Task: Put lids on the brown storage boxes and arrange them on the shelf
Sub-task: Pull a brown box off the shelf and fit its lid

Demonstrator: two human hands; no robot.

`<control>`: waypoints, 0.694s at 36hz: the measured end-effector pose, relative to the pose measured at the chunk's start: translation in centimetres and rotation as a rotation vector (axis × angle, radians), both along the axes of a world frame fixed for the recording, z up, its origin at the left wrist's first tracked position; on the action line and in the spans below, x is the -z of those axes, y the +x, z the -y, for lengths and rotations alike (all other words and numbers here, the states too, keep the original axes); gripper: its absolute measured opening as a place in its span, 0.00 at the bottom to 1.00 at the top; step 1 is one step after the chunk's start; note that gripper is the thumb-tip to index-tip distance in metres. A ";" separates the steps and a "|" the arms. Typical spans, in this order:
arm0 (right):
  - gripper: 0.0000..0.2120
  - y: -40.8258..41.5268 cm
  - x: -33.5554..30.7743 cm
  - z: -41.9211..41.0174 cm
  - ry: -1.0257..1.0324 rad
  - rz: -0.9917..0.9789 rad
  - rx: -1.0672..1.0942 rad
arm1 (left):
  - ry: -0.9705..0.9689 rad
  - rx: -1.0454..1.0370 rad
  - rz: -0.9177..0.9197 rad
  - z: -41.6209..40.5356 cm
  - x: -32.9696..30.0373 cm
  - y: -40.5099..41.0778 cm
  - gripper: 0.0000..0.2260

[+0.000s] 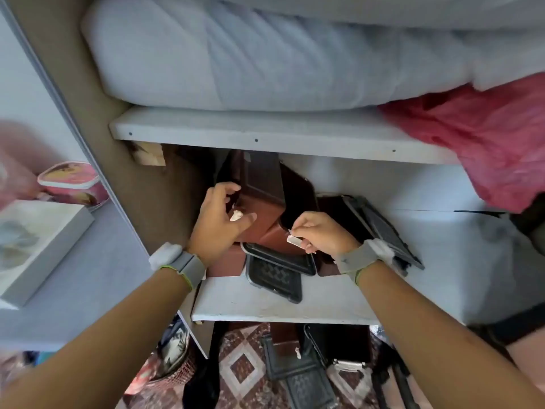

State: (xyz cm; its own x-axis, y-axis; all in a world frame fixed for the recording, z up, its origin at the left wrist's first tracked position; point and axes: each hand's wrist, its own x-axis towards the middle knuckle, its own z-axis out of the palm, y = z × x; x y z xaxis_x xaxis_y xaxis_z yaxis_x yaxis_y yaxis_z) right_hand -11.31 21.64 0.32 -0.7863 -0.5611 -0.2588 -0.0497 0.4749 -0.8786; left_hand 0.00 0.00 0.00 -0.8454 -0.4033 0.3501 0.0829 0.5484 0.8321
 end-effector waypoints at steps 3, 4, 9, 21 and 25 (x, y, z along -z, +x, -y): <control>0.15 -0.7 1.3 1.5 0.108 -0.029 0.008 | 0.007 0.010 0.103 0.3 0.3 -0.9 0.33; 0.20 -0.8 1.8 2.0 0.132 -0.022 0.005 | 0.008 0.016 0.134 0.1 0.4 -1.1 0.33; 0.29 -1.6 3.8 4.1 0.225 0.008 -0.037 | -0.058 -0.038 0.173 -0.1 1.6 -2.2 0.15; 0.20 -2.6 6.3 5.8 0.371 -0.352 -0.004 | -0.064 0.009 0.087 0.1 2.4 -3.1 0.07; 0.20 -2.8 6.8 5.8 0.409 -0.433 0.001 | -0.015 0.030 0.110 0.4 2.4 -3.3 0.11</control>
State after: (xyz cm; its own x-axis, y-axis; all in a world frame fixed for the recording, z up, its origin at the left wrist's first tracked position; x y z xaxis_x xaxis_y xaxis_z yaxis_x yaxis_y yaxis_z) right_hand -14.08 15.88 -6.43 -0.8690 -0.4826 -0.1095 -0.3619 0.7707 -0.5244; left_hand -3.34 -0.39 -2.42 -0.8908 -0.3725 0.2601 0.0082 0.5592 0.8290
